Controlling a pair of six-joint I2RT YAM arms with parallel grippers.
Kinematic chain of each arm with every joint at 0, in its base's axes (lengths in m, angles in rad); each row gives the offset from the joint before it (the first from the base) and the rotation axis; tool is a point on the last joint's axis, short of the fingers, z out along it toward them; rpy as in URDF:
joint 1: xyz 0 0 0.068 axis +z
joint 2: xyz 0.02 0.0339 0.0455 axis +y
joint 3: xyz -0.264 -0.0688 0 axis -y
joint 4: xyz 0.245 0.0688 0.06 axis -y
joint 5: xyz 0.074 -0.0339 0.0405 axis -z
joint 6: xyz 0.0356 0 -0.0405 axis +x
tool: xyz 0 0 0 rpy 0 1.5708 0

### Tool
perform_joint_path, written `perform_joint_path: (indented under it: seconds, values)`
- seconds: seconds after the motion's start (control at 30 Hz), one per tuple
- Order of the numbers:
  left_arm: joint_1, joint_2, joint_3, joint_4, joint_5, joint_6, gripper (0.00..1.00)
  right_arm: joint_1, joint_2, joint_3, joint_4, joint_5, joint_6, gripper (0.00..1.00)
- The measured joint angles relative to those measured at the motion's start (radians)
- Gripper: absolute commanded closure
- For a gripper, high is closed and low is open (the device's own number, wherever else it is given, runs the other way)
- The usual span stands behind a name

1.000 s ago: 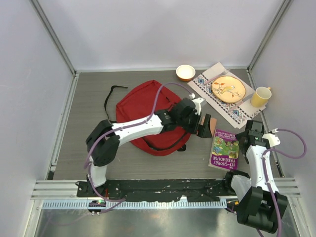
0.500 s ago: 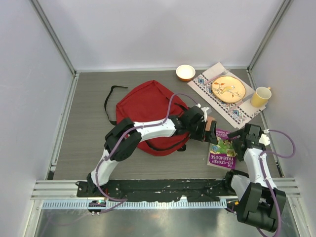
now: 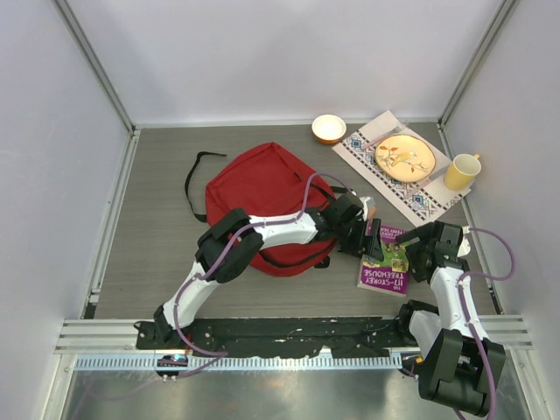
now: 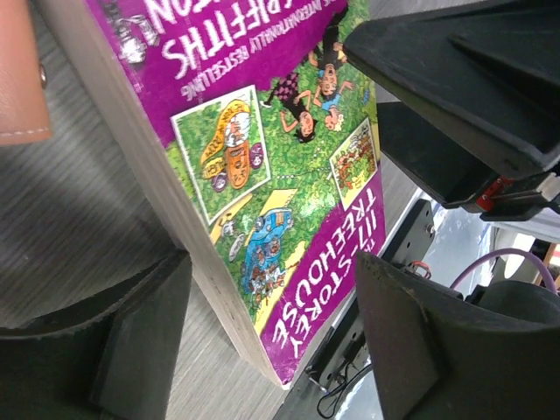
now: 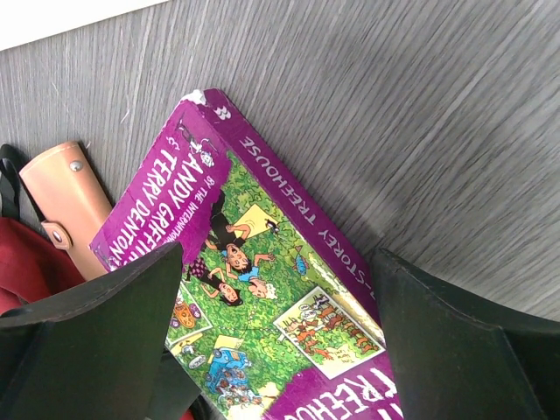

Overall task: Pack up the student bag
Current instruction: Pick up the book from the center of the board.

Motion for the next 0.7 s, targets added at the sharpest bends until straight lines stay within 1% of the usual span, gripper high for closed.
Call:
perform_joint_path:
  seconds: [0.03,0.07,0.17,0.27,0.43,0.5,0.53,0.63,0.7]
  values:
    - [0.002,0.006,0.007,-0.005,0.003,-0.003,0.33,0.000,0.000,0.000,0.001,0.002,-0.004,0.07]
    - [0.004,0.010,0.014,-0.008,0.003,-0.006,0.41,0.000,0.000,0.000,0.002,0.004,-0.006,0.07]
    - [0.009,0.023,0.029,-0.019,0.001,-0.008,0.55,-0.001,0.000,0.000,0.005,0.018,-0.015,0.07]
    - [0.012,0.025,0.029,-0.029,0.000,-0.010,0.61,-0.002,0.000,0.000,0.006,0.024,-0.019,0.07]
    - [0.012,0.025,0.029,-0.023,0.002,0.001,0.61,-0.002,0.000,0.000,0.008,0.034,-0.025,0.07]
    - [0.012,0.025,0.029,-0.019,0.003,0.002,0.51,-0.003,0.000,0.000,0.008,0.034,-0.027,0.07]
    - [0.012,0.025,0.029,-0.014,0.004,0.002,0.49,-0.003,0.000,0.000,0.009,0.034,-0.028,0.07]
    - [0.011,0.025,0.029,0.003,0.011,0.001,0.49,-0.003,0.000,0.000,0.009,0.034,-0.029,0.07]
    - [0.011,0.025,0.029,0.010,0.015,-0.001,0.55,-0.003,0.000,-0.001,0.009,0.034,-0.029,0.07]
